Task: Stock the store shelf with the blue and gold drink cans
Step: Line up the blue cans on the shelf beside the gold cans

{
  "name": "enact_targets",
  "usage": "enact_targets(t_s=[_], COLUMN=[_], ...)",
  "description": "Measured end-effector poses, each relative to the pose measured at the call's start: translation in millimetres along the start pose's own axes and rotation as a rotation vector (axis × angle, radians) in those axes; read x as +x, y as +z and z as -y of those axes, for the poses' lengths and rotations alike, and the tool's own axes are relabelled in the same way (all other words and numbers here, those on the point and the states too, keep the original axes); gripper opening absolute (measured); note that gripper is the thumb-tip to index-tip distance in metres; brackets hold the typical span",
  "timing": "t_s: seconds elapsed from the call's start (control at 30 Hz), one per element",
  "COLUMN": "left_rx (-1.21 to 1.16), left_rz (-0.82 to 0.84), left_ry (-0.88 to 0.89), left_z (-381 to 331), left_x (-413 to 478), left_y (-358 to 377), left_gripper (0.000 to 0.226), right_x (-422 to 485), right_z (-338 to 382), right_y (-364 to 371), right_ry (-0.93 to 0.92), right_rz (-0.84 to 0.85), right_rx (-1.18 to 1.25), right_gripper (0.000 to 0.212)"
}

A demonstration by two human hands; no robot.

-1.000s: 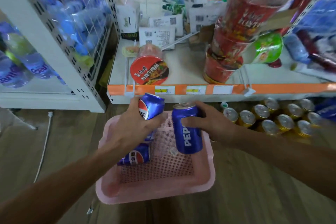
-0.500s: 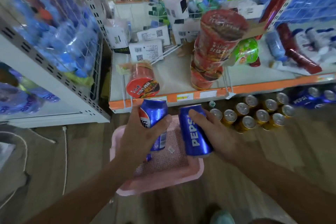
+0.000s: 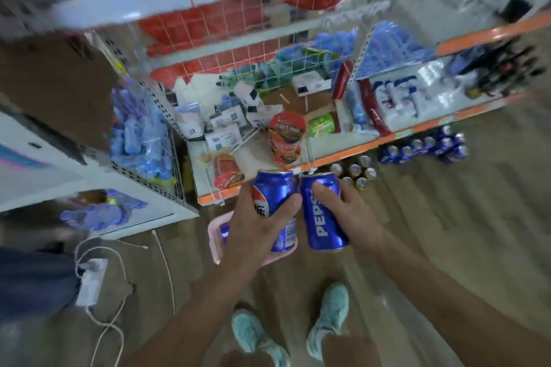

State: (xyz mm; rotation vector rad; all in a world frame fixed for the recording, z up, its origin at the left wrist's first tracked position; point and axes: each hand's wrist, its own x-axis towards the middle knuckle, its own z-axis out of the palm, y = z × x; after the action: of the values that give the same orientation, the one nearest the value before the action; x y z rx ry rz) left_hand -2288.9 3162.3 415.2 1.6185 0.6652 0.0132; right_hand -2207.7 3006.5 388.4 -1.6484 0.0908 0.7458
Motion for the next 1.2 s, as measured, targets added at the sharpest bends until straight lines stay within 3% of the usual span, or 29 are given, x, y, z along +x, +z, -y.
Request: enact_targets(t_s=[0.17, 0.27, 0.37, 0.63, 0.8, 0.9, 1.03, 1.13, 1.2], left_rx=[-0.033, -0.042, -0.029, 0.048, 0.042, 0.039, 0.055, 0.016, 0.017], left_rz=[0.073, 0.085, 0.091, 0.121, 0.228, 0.253, 0.240, 0.246, 0.250], left_ry=[0.030, 0.076, 0.114, 0.237, 0.294, 0.300, 0.328, 0.310, 0.299], left_z=[-99, -144, -179, -235, -270, -289, -315, -334, -345], left_x=[-45, -59, -66, -60, -42, -18, 31, 73, 101], left_y=[31, 58, 88, 164, 215, 242, 279, 307, 324], left_gripper=[0.038, 0.033, 0.046, 0.077, 0.054, 0.071, 0.065, 0.079, 0.078], right_x=[-64, -92, -112, -141, -133, -116, -78, -40, -16], right_z=[80, 119, 150, 200, 220, 229, 255, 278, 292], right_y=[-54, -94, -138, -236, -285, -314, -351, -378, -394], right_ry=[-0.061, -0.109, -0.127, -0.257, -0.297, -0.291, -0.291, -0.298, -0.300], right_rz=[-0.065, -0.085, -0.101, -0.202, -0.303, -0.346, -0.385, -0.392, -0.398], right_rx=[0.007, 0.004, -0.005, -0.026, -0.050, -0.036, -0.062, -0.069, -0.063], right_gripper=[0.042, 0.048, 0.061, 0.050, 0.034, 0.030, 0.042, 0.028, 0.023])
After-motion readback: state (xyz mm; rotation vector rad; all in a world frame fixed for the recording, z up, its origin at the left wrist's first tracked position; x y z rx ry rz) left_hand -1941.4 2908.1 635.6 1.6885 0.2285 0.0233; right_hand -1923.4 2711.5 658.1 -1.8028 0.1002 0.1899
